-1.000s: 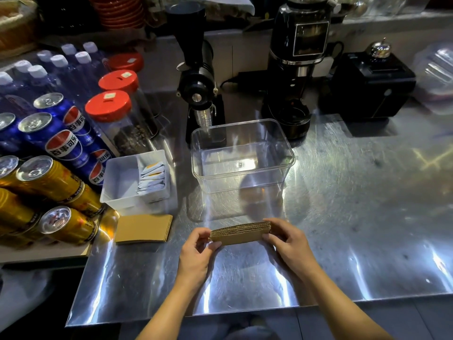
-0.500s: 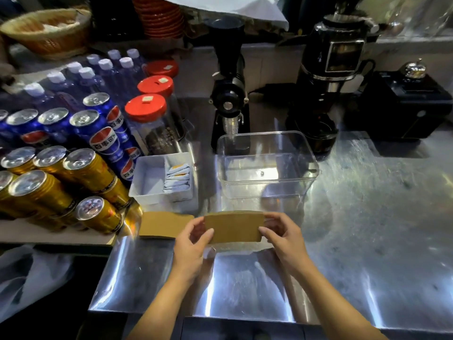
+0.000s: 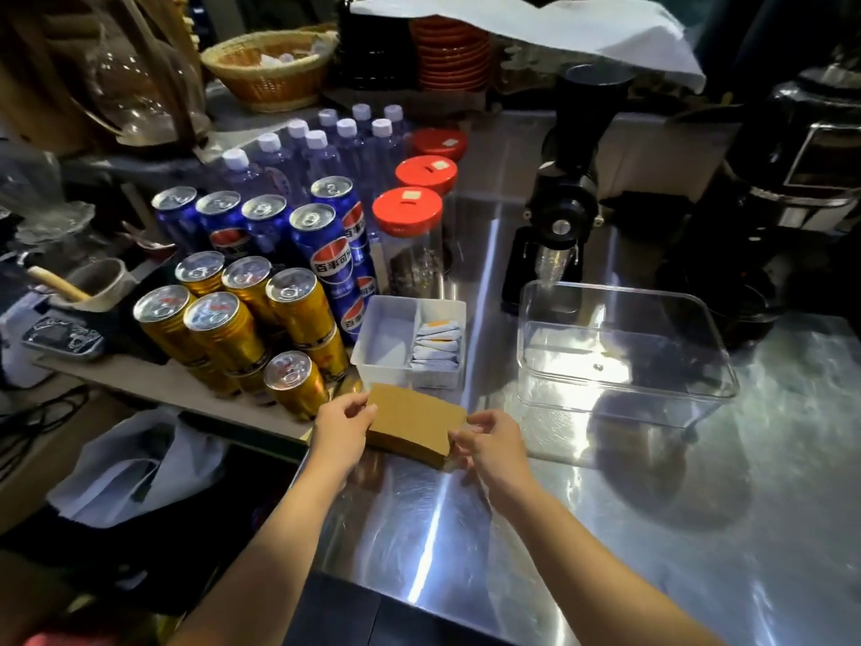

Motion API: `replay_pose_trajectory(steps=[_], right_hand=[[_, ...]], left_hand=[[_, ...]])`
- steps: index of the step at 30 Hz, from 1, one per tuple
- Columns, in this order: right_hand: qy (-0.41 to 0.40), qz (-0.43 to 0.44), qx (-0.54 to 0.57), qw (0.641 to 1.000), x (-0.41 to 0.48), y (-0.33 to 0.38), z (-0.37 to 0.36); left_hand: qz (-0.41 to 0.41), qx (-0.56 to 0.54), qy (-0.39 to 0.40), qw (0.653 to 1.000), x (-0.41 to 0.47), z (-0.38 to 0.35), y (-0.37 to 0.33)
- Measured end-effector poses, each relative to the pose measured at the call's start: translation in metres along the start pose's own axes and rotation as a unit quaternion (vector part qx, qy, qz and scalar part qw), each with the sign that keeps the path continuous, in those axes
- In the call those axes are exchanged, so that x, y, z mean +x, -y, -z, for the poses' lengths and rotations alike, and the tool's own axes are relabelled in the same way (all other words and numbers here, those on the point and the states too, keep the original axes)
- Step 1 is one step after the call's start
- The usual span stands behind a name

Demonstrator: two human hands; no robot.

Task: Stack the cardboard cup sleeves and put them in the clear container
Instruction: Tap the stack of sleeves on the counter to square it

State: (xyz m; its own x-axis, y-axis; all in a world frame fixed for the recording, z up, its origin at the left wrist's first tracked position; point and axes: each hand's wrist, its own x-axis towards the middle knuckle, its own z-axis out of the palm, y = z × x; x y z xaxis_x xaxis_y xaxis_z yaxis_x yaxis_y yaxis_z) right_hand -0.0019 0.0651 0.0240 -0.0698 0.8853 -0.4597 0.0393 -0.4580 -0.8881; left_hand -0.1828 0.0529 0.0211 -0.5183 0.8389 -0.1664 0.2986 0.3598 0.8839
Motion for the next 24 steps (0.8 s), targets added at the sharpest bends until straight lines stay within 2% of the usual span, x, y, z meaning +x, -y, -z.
replay_pose_trajectory(steps=[9,12,14,17,21,24], right_hand=[[-0.017,-0.048,-0.094,0.994,0.017,-0.01,-0.011],[-0.011,-0.061,-0.106,0.992,0.02,-0.005,-0.014],[0.004,-0.072,-0.107,0.992,0.022,-0.002,-0.017],[0.021,-0.081,-0.106,0.991,0.021,0.001,-0.015],[0.083,-0.076,-0.043,0.993,0.011,0.005,0.01],[0.099,-0.048,-0.001,0.994,0.001,0.004,0.044]], left_hand=[[0.054,0.071,0.018,0.996,0.021,0.003,0.012],[0.137,0.028,0.09,0.986,0.026,0.005,0.004],[0.159,0.045,0.157,0.974,0.027,0.004,0.003],[0.17,0.061,0.201,0.963,0.03,0.001,0.005],[0.186,-0.007,0.244,0.952,0.022,-0.007,0.004],[0.127,-0.016,0.302,0.945,0.004,-0.026,0.0]])
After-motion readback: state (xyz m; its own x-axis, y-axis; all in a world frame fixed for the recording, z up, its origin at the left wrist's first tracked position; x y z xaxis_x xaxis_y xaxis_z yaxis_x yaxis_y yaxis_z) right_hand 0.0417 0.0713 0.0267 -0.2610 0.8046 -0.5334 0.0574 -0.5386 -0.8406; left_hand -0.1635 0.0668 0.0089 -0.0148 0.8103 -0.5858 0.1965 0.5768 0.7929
